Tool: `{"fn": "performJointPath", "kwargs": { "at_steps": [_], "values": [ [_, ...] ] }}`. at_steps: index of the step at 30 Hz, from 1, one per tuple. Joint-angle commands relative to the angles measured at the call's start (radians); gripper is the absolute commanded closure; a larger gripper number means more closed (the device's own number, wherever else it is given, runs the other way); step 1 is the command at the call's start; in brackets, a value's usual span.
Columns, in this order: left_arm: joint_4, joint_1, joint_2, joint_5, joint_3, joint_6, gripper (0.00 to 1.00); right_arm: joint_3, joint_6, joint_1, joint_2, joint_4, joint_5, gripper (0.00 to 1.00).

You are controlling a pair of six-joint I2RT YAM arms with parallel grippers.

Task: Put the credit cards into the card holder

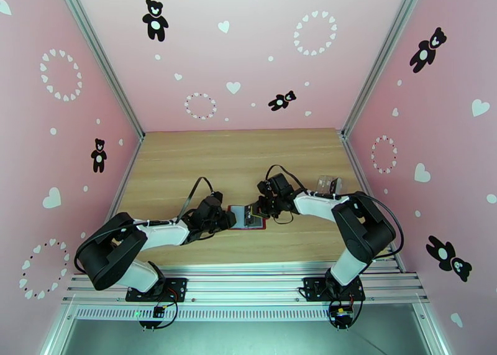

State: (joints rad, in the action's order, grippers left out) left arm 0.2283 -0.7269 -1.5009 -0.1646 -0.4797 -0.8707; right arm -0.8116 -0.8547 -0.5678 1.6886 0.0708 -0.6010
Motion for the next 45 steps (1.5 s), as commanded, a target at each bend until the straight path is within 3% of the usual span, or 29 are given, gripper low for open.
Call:
{"fn": "performJointPath", "kwargs": {
  "at_steps": [1, 25, 45],
  "values": [
    [0.0, 0.004, -0.015, -0.005, 0.023, -0.01, 0.69, 0.032, -0.01, 0.0, 0.011, 0.007, 0.021, 1.0],
    [-0.004, 0.004, 0.0, -0.003, 0.03, -0.01, 0.69, 0.09, -0.073, 0.005, -0.039, -0.009, 0.093, 1.0],
    [-0.007, 0.005, -0.01, -0.01, 0.021, -0.004, 0.69, 0.058, -0.056, 0.005, 0.037, -0.037, 0.035, 1.0]
  ]
}}
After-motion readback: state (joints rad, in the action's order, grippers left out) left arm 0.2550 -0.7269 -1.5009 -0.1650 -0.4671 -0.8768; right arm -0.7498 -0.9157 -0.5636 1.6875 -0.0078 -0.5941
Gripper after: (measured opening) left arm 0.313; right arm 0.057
